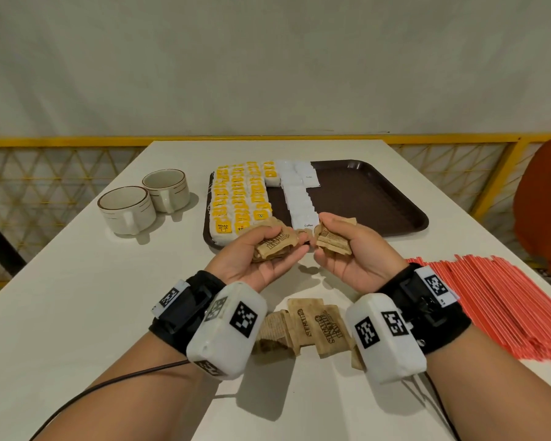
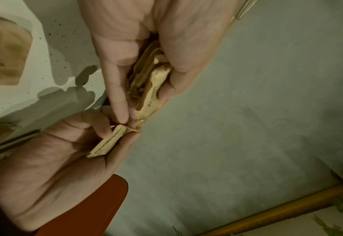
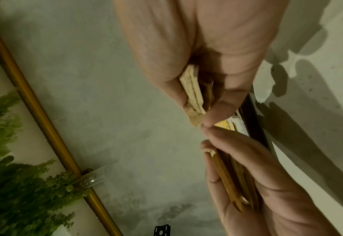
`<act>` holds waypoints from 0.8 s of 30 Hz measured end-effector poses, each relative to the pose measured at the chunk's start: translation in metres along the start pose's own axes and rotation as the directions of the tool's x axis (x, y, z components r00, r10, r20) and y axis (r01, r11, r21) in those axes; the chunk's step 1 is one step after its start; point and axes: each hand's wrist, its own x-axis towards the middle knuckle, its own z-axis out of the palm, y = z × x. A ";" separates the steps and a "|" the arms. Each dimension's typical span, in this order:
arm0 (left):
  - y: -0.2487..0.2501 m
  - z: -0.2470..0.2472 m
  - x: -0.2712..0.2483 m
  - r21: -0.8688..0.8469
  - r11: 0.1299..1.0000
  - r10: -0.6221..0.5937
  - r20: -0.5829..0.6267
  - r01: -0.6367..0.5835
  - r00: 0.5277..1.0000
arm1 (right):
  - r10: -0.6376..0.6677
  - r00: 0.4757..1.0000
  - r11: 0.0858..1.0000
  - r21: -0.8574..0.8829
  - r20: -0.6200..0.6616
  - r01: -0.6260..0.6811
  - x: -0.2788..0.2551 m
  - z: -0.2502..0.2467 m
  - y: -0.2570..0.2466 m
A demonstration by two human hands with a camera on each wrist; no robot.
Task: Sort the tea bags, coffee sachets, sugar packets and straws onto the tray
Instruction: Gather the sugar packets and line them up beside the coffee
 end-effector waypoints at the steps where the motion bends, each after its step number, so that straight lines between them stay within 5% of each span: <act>1: 0.000 0.001 0.000 -0.022 1.000 0.009 0.004 -0.009 1.000 | 0.029 1.000 0.999 -0.031 -0.006 -0.029 -0.001 0.000 -0.001; 6: 0.001 -0.001 0.001 -0.097 0.994 0.045 -0.001 -0.045 0.999 | 0.095 0.995 0.995 -0.021 -0.028 -0.096 0.002 -0.006 -0.002; 12: -0.002 -0.006 0.006 0.171 0.984 0.061 -0.085 -0.045 0.995 | 0.054 0.998 0.996 -0.074 -0.035 -0.056 0.003 -0.006 -0.001; 17: -0.008 -0.008 0.009 0.465 0.850 0.305 -0.050 -0.248 0.951 | -0.085 0.995 0.948 -0.312 -0.051 0.065 0.003 -0.004 0.002; 24: -0.023 -0.007 0.009 0.660 0.703 0.274 0.091 -0.264 0.957 | -0.130 0.987 0.945 -0.291 0.095 0.152 0.000 -0.002 0.008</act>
